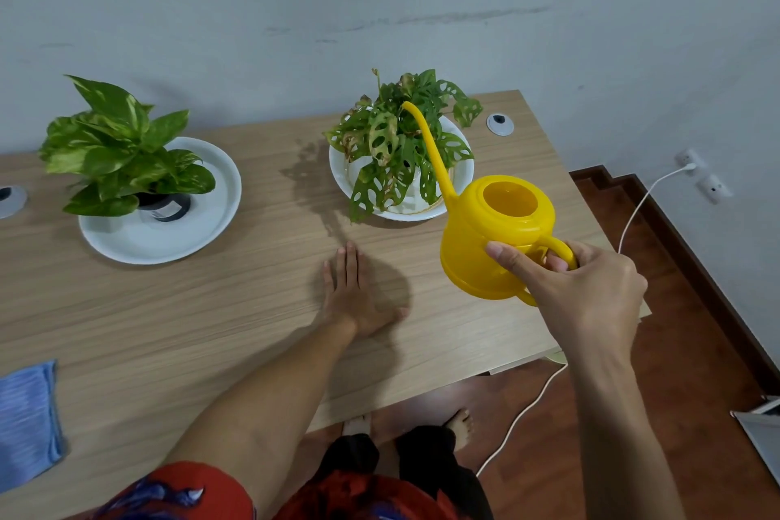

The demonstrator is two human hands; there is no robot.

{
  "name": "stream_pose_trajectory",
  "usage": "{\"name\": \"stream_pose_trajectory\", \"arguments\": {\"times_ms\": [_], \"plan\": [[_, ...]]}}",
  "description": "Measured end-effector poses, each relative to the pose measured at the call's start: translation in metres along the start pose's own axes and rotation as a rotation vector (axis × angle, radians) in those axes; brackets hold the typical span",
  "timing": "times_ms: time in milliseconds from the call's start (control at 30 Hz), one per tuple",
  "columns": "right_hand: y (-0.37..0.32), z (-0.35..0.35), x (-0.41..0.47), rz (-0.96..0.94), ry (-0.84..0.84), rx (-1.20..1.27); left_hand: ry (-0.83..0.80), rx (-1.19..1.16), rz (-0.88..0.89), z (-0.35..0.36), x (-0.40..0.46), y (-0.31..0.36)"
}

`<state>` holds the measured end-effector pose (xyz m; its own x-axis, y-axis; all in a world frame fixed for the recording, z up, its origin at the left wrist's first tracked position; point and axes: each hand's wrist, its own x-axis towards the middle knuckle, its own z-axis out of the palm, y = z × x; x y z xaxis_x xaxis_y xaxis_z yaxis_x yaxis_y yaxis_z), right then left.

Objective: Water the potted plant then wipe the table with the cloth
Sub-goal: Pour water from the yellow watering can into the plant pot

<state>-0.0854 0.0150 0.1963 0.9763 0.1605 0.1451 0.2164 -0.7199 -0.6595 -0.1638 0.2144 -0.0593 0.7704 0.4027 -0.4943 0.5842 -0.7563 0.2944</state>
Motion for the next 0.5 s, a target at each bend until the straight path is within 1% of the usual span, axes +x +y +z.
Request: {"name": "stream_pose_trajectory", "arguments": {"times_ms": [500], "plan": [[-0.0061, 0.0024, -0.0056, 0.034, 0.000, -0.023, 0.029, -0.002, -0.014, -0.0005, -0.0017, 0.0010]]}}
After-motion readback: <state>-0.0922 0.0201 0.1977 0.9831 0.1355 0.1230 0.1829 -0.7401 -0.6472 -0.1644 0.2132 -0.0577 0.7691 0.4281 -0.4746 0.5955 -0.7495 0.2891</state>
